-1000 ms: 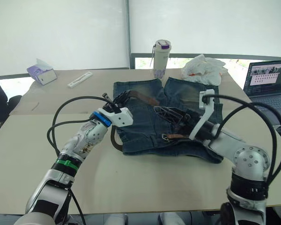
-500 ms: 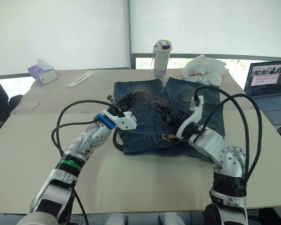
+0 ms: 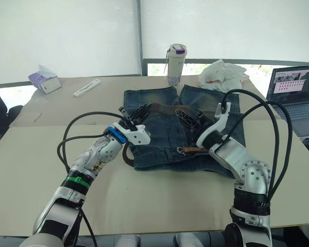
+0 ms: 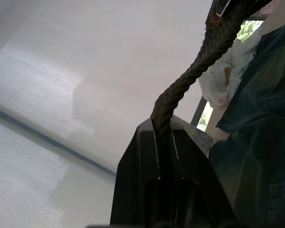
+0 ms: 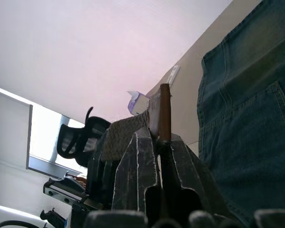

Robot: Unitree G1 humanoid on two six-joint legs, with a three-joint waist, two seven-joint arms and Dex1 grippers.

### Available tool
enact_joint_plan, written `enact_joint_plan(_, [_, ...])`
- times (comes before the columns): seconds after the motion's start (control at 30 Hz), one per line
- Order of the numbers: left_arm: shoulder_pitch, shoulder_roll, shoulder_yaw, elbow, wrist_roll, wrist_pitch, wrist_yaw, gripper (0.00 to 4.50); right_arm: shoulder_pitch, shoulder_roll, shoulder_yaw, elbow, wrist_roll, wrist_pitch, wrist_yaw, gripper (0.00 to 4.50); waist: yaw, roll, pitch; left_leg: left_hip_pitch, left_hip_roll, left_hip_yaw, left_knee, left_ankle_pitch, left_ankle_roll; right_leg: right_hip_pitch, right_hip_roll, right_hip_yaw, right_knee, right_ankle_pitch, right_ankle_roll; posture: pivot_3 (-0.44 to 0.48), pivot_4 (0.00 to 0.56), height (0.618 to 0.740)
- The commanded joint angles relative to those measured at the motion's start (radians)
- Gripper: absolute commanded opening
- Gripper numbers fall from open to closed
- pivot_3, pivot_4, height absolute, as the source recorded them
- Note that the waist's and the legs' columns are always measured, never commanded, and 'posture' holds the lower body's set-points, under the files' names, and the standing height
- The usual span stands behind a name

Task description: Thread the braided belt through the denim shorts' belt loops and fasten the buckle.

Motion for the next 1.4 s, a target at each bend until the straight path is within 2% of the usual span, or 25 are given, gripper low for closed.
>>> enact_joint_plan(0.03, [0.001,0.002,0.024,-0.022,-0.023,-0.019,-0.006,0.00,-0.023,0.005,-0.005,-0.024,0.005,-0.041,0.024,0.04,0.000,0.000,0.000,0.000,0.000,0.000,0.000,0.000,0.000,0.000,0.000,0.000,0.000,0.000,0.000,0.000,0.150,0.740])
enact_joint_plan(0.17, [0.010,0.003,0.031,-0.018,-0.055,0.001,-0.052,0.00,-0.019,-0.004,0.014,-0.034,-0.018,-0.046,0.046,0.04,0.000,0.001,0.000,0.000,0.000,0.000,0.000,0.000,0.000,0.000,0.000,0.000,0.000,0.000,0.000,0.000,0.150,0.740])
enact_joint_plan(0.27, [0.037,-0.006,0.040,-0.040,-0.188,0.002,-0.164,1.03,-0.025,0.006,0.023,-0.039,-0.038,-0.061,0.059,0.00,-0.002,0.001,-0.001,0.000,0.000,0.000,0.000,0.000,0.000,0.000,0.000,0.000,0.000,0.000,0.000,0.000,0.150,0.740])
enact_joint_plan(0.37, [0.078,-0.007,0.064,-0.103,-0.353,-0.006,-0.273,2.41,-0.030,0.006,0.038,-0.035,-0.081,-0.074,0.075,0.00,-0.004,0.002,-0.001,0.000,0.001,0.000,0.000,0.000,0.000,0.000,0.000,0.000,0.000,0.000,0.000,0.000,0.150,0.740])
enact_joint_plan(0.47, [0.126,0.005,0.110,-0.210,-0.582,0.132,-0.433,3.79,-0.031,0.002,0.064,-0.031,-0.148,-0.086,0.106,0.00,-0.008,0.002,-0.001,0.000,0.001,-0.001,0.000,0.000,0.000,-0.001,0.000,0.000,0.000,0.000,0.000,0.000,0.150,0.740])
enact_joint_plan(0.5, [0.150,0.016,0.127,-0.285,-0.735,0.276,-0.520,3.79,-0.032,0.004,0.070,-0.030,-0.169,-0.092,0.118,0.00,-0.011,0.002,-0.001,0.000,0.002,-0.001,0.000,0.000,0.000,0.000,0.001,0.000,0.000,0.000,-0.001,0.000,0.150,0.740])
enact_joint_plan(0.57, [0.188,0.046,0.151,-0.402,-0.956,0.512,-0.647,3.79,-0.032,0.008,0.079,-0.029,-0.198,-0.099,0.139,0.00,-0.020,0.002,-0.001,0.000,0.002,-0.001,0.000,0.000,0.000,0.000,0.001,0.000,0.000,0.000,-0.001,0.000,0.150,0.740])
enact_joint_plan(0.63, [0.227,0.071,0.185,-0.507,-1.180,0.758,-0.705,3.79,-0.031,0.014,0.086,-0.029,-0.218,-0.102,0.158,0.00,-0.028,0.004,-0.002,0.000,0.002,-0.002,0.000,0.000,0.000,0.000,0.001,0.000,0.000,0.000,-0.001,0.000,0.150,0.740])
enact_joint_plan(0.73, [0.275,0.105,0.229,-0.621,-1.505,1.089,-0.738,3.79,-0.031,0.019,0.101,-0.028,-0.250,-0.103,0.196,0.00,-0.031,0.004,-0.002,0.001,0.002,-0.002,0.000,0.000,0.000,0.000,0.002,0.000,0.000,0.000,-0.001,0.000,0.150,0.740])
enact_joint_plan(0.83, [0.271,0.118,0.255,-0.651,-1.727,1.334,-0.712,3.79,-0.028,0.017,0.120,-0.038,-0.282,-0.097,0.239,0.00,-0.029,0.004,-0.001,0.001,0.002,-0.003,0.001,0.000,0.000,0.000,0.003,0.000,0.000,0.000,0.000,0.000,0.150,0.740])
enact_joint_plan(0.9, [0.257,0.106,0.279,-0.645,-1.809,1.419,-0.672,3.79,-0.026,0.016,0.124,-0.043,-0.294,-0.094,0.254,0.00,-0.029,0.004,-0.001,0.002,0.002,-0.003,0.001,0.000,0.000,0.001,0.003,0.000,0.000,0.000,0.000,0.000,0.150,0.740])
enact_joint_plan(0.97, [0.214,0.058,0.301,-0.575,-1.921,1.507,-0.574,3.79,-0.020,0.013,0.128,-0.053,-0.305,-0.096,0.272,0.00,-0.025,0.004,-0.001,0.002,0.002,-0.003,0.001,0.000,0.000,0.001,0.004,0.000,0.000,0.000,0.000,0.000,0.150,0.740])
enact_joint_plan(1.1, [0.151,-0.072,0.377,-0.464,-2.068,1.537,-0.370,3.79,-0.009,0.012,0.136,-0.071,-0.320,-0.097,0.303,0.00,-0.022,0.004,-0.002,0.002,0.002,-0.003,0.002,0.000,0.000,0.001,0.004,0.000,-0.001,0.000,0.000,0.000,0.150,0.740])
enact_joint_plan(1.17, [0.130,-0.131,0.412,-0.415,-2.095,1.525,-0.282,3.79,0.001,0.015,0.139,-0.085,-0.318,-0.094,0.312,0.00,-0.022,0.004,-0.002,0.002,0.002,-0.003,0.002,0.000,0.000,0.001,0.004,0.000,-0.001,0.000,-0.001,0.000,0.150,0.740])
enact_joint_plan(1.4, [0.103,-0.232,0.475,-0.373,-2.130,1.526,-0.160,3.79,0.016,0.021,0.142,-0.114,-0.306,-0.086,0.319,0.00,-0.023,0.004,-0.002,0.002,0.002,-0.002,0.001,0.000,0.000,0.000,0.007,0.001,-0.001,0.001,-0.002,0.000,0.150,0.740])
